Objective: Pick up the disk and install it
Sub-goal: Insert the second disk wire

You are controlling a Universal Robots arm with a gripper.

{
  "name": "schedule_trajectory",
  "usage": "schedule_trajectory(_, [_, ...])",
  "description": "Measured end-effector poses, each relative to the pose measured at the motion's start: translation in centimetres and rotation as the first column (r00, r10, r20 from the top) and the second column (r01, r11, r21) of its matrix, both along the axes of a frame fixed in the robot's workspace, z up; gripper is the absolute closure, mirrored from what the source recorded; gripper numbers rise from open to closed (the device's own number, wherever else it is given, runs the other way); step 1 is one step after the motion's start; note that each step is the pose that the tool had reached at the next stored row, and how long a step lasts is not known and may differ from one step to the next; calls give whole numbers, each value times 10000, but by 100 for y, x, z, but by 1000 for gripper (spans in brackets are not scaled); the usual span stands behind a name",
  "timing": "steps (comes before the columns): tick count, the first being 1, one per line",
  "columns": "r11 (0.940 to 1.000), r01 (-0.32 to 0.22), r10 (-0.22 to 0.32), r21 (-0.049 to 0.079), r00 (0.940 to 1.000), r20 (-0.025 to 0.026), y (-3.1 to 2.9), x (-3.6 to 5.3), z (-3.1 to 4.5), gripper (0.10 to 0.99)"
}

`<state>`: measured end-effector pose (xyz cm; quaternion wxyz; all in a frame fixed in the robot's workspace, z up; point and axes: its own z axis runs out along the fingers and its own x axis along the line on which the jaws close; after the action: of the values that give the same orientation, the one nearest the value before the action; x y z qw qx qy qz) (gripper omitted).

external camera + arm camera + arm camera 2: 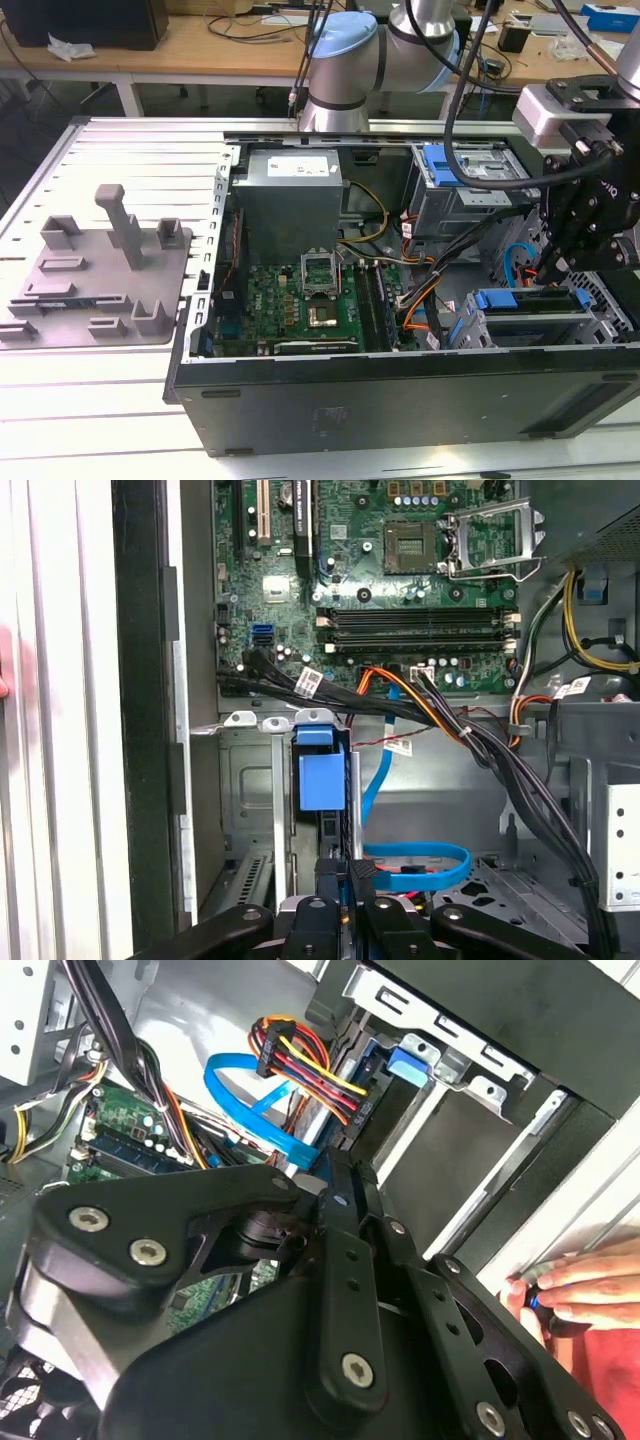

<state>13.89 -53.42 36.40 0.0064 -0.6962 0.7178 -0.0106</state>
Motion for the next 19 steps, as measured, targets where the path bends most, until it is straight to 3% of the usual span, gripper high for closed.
schedule_trajectory(19, [10000, -1, 1, 47, 10000, 0, 15, 15, -33, 925])
